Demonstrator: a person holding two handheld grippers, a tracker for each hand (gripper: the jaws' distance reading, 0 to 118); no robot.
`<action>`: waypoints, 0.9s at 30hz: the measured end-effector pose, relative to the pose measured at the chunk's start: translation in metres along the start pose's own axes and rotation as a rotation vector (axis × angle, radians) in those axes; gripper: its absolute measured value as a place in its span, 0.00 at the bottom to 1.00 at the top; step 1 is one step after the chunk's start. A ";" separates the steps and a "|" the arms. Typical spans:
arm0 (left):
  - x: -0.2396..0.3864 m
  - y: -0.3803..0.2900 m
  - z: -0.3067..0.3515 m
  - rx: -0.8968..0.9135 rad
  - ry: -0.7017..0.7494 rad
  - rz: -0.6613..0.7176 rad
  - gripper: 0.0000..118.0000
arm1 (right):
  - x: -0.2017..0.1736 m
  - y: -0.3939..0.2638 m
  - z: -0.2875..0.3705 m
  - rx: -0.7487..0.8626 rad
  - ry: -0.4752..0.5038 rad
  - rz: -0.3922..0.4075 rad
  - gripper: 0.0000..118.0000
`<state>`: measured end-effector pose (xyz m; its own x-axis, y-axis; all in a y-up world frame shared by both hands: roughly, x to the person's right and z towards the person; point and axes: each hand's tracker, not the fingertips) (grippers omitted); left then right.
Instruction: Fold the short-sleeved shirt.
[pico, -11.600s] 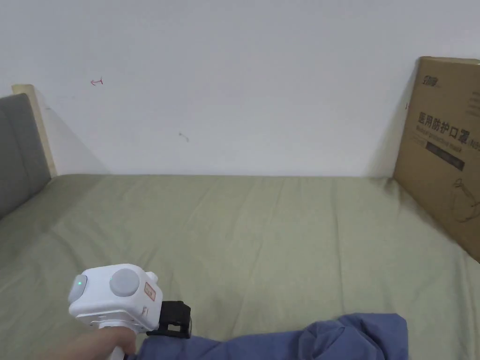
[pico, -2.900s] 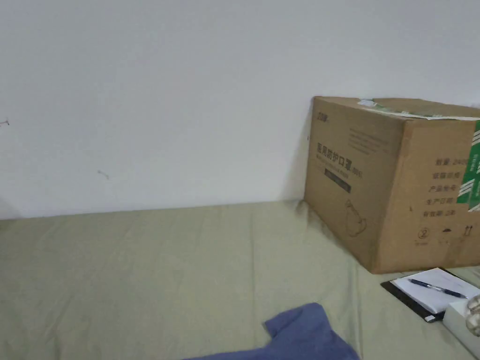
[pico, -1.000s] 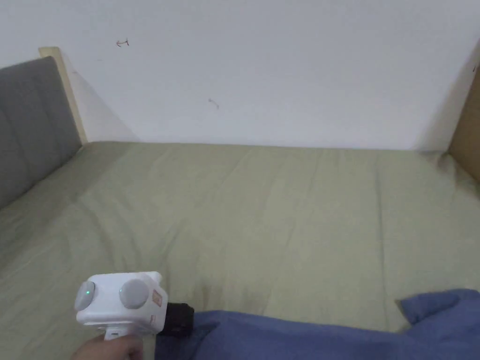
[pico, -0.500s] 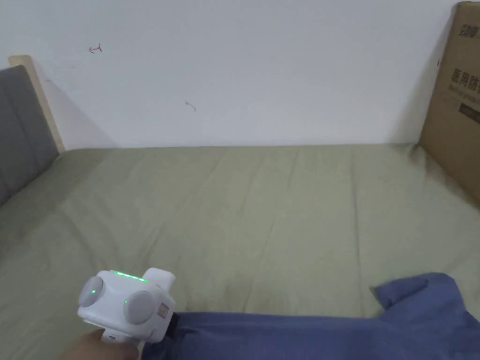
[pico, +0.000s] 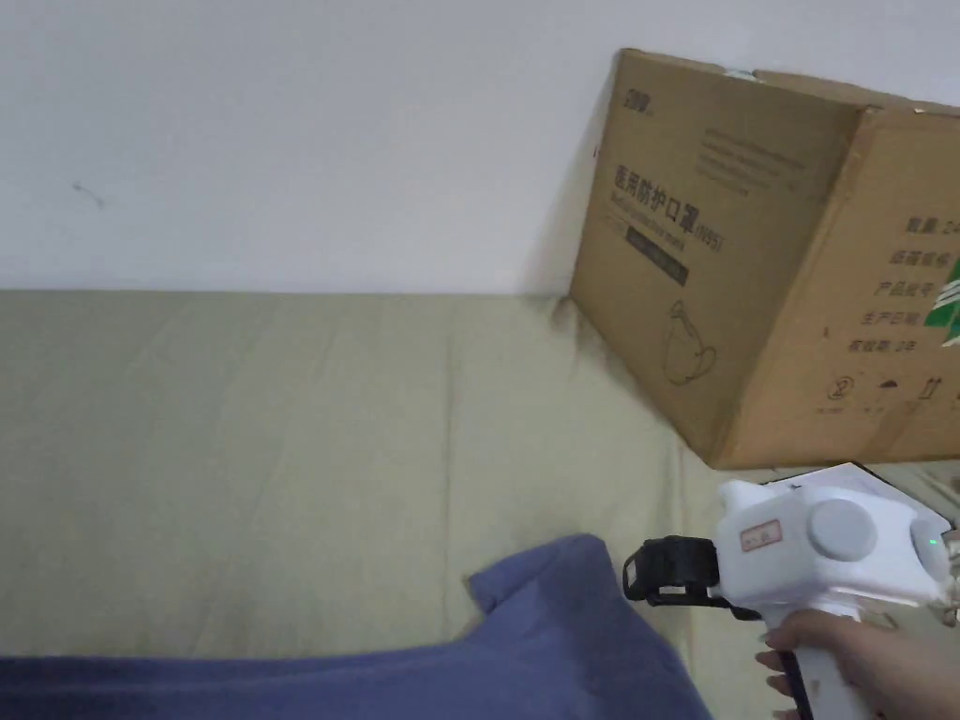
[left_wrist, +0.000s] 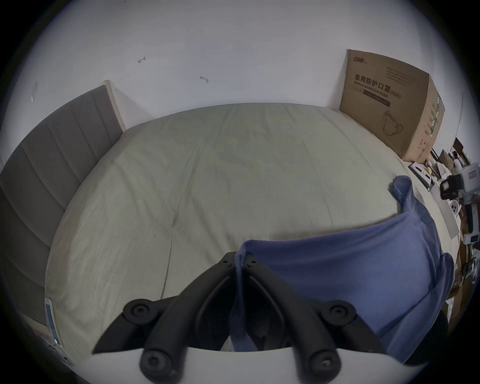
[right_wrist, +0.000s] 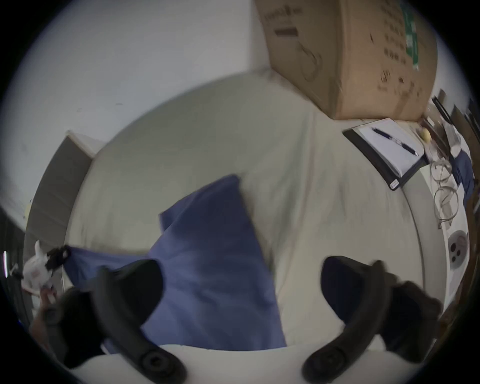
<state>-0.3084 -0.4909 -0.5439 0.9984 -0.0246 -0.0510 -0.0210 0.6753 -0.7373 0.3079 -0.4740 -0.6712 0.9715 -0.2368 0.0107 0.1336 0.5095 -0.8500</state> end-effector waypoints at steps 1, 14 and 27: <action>0.001 0.001 -0.003 -0.006 0.002 0.005 0.01 | 0.003 0.002 -0.013 -0.019 -0.005 -0.010 0.93; 0.001 -0.014 -0.029 -0.111 0.032 0.029 0.01 | -0.029 -0.017 -0.060 -0.283 -0.179 0.243 0.50; -0.016 0.020 0.101 0.119 -0.018 0.100 0.01 | -0.031 -0.021 0.129 0.066 0.175 0.106 0.01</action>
<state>-0.3197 -0.4022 -0.4898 0.9925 0.0593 -0.1071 -0.1147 0.7562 -0.6442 0.3003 -0.3706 -0.5853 0.9327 -0.3164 -0.1734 0.0508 0.5910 -0.8051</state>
